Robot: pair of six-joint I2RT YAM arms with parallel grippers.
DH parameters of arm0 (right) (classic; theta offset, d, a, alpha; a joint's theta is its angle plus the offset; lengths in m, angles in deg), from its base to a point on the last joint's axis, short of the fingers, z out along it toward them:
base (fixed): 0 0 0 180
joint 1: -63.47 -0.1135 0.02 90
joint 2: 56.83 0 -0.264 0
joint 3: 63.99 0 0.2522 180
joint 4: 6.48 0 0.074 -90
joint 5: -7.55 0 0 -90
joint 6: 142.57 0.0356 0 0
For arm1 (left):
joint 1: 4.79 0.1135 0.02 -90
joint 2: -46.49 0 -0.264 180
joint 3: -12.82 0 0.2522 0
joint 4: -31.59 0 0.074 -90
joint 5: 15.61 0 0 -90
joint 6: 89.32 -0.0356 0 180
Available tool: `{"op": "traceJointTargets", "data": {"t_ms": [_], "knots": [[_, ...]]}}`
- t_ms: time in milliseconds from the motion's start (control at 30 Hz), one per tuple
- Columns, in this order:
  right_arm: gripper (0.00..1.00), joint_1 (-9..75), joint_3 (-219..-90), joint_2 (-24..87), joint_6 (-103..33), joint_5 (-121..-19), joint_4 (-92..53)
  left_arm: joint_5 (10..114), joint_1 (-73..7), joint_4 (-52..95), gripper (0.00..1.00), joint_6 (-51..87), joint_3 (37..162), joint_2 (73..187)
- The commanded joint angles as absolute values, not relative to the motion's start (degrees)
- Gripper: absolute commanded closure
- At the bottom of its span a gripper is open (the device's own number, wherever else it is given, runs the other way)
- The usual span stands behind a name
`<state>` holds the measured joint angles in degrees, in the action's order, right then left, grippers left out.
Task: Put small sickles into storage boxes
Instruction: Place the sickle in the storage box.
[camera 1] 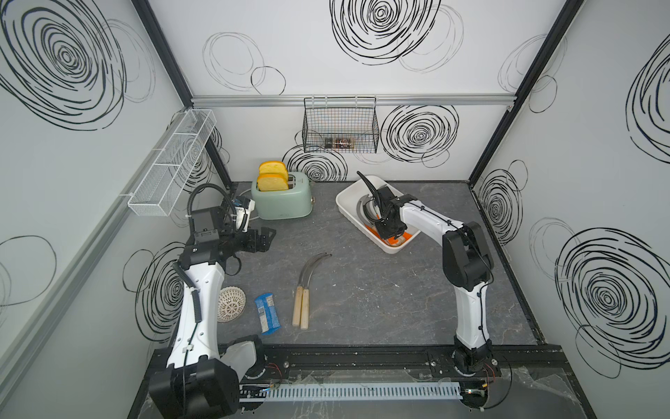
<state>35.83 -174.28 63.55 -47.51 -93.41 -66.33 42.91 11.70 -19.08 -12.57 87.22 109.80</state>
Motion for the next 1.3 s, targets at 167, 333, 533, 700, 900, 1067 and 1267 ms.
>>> {"op": "traceJointTargets", "data": {"t_ms": [167, 333, 533, 700, 900, 1067, 1267], "knots": [[0.63, 35.6, -173.7, 63.9, -48.1, -95.3, -67.0, 42.2, 11.1, -17.9, 0.04, -12.4, 88.5, 109.3], [0.62, 35.5, -173.9, 63.8, -47.9, -95.5, -67.0, 42.4, 11.0, -18.1, 0.04, -12.4, 89.0, 109.4], [0.6, 35.6, -174.6, 62.6, -47.7, -96.9, -66.9, 42.3, 11.0, -18.5, 0.04, -12.8, 89.4, 109.3], [0.59, 35.6, -175.4, 60.6, -47.7, -96.8, -66.7, 42.4, 11.0, -18.7, 0.04, -13.0, 89.6, 108.7], [0.58, 35.6, -177.3, 59.6, -47.9, -95.8, -68.1, 43.0, 11.0, -19.4, 0.04, -13.1, 89.9, 108.5], [0.58, 35.5, -177.2, 59.3, -47.9, -95.1, -68.8, 44.4, 10.9, -20.0, 0.04, -12.8, 90.2, 108.6], [0.58, 35.6, -176.4, 57.1, -47.3, -94.6, -68.5, 44.9, 10.9, -20.8, 0.04, -12.7, 90.5, 108.8]]}}
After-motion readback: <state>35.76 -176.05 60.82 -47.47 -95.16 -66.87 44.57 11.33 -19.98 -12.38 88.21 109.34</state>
